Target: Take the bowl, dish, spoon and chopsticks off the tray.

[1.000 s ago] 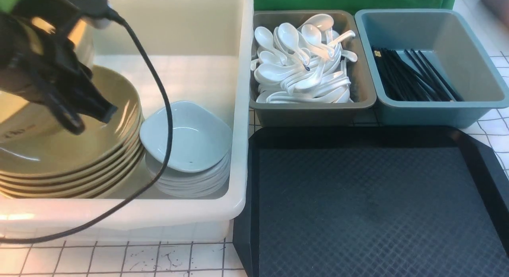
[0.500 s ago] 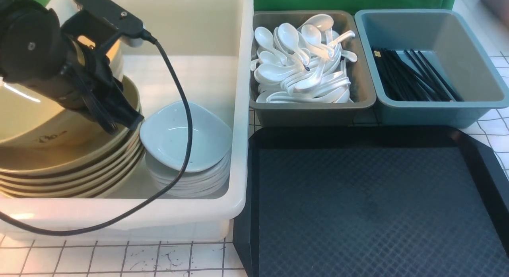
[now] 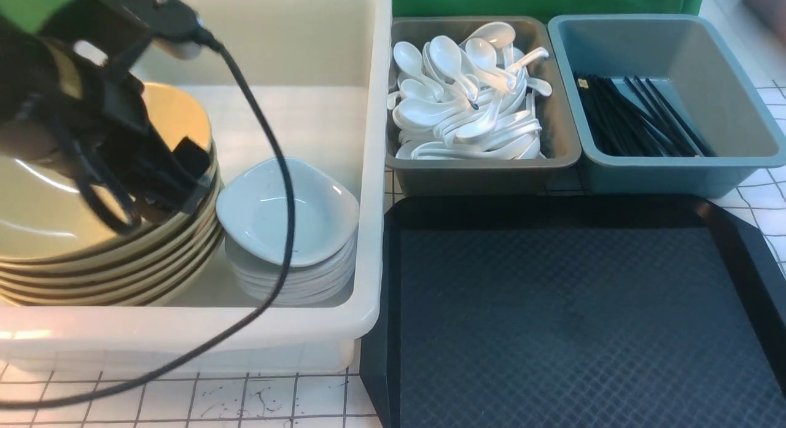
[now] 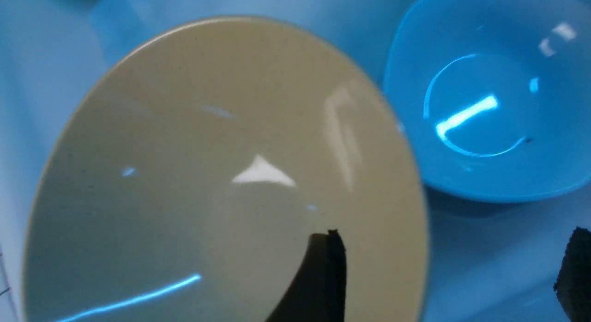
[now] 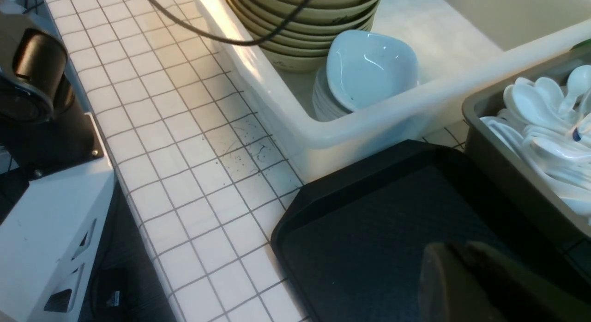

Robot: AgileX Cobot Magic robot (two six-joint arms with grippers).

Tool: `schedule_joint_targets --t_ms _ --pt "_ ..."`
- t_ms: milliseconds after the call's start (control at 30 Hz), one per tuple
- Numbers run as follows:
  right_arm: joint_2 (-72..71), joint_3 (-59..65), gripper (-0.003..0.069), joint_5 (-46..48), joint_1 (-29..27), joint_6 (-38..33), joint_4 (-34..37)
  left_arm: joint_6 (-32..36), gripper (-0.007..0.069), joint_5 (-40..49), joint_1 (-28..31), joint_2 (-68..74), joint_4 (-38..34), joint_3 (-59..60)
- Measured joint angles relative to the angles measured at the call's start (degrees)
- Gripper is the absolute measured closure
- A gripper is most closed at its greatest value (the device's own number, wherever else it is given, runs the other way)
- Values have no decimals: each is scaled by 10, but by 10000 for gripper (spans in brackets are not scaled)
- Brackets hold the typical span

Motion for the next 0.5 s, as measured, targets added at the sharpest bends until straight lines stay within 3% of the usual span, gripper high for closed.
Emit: schedule_joint_targets --t_ms 100,233,267,300,367,500 --pt "0 0 612 -7 0 0 0 -49 152 -25 -2 -12 -19 0" --pt "0 0 612 -9 0 1 0 -121 396 -38 -2 -10 -19 0" --pt "0 0 612 -8 0 5 0 -153 509 -38 -2 -10 -20 0" --pt "0 0 612 -8 0 8 0 -171 560 -39 -2 -13 -26 0" --pt "0 0 612 -5 0 14 0 -189 599 -42 -2 -21 -42 0" --pt "0 0 612 16 0 28 -2 -194 626 -71 -2 -105 -144 10"
